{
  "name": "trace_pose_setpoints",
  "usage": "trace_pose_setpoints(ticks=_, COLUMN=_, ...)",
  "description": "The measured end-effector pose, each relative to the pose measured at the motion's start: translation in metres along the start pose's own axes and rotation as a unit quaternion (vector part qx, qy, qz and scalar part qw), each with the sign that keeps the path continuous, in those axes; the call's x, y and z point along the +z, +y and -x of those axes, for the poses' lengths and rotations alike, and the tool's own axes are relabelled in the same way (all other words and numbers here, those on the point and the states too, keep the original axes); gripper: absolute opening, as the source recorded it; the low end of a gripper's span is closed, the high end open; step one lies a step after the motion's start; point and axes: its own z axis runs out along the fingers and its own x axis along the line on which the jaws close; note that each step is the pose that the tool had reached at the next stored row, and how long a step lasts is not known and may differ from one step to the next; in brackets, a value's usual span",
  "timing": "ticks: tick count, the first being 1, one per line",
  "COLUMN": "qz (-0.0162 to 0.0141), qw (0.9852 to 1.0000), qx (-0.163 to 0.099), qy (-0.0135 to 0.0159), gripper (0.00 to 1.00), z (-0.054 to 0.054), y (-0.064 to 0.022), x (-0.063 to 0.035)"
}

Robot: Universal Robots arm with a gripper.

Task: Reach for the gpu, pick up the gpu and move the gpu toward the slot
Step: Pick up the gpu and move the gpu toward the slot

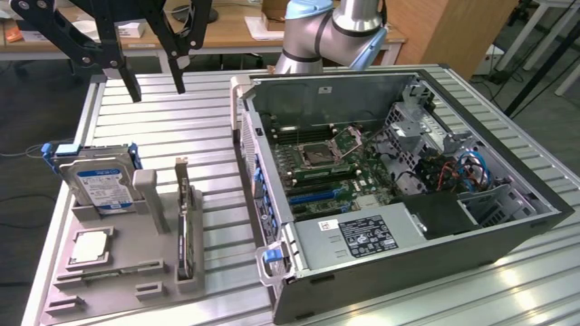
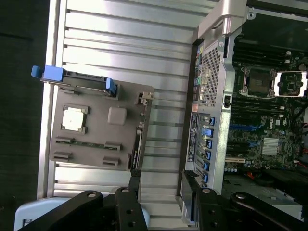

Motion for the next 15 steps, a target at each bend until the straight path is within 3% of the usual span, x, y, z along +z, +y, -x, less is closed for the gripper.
trace_pose_setpoints(ticks=3, qz=-0.001, qw=1.0, qx=0.001, qy=0.0013, gripper=0.47, z=-0.0009, y=0.0005, x=-0.0017)
trace_pose_setpoints(ticks=15, qz=-0.0005, qw=1.0, qx=0.001, qy=0.0008, gripper=0.47, z=-0.0015, y=0.0002, x=-0.0008)
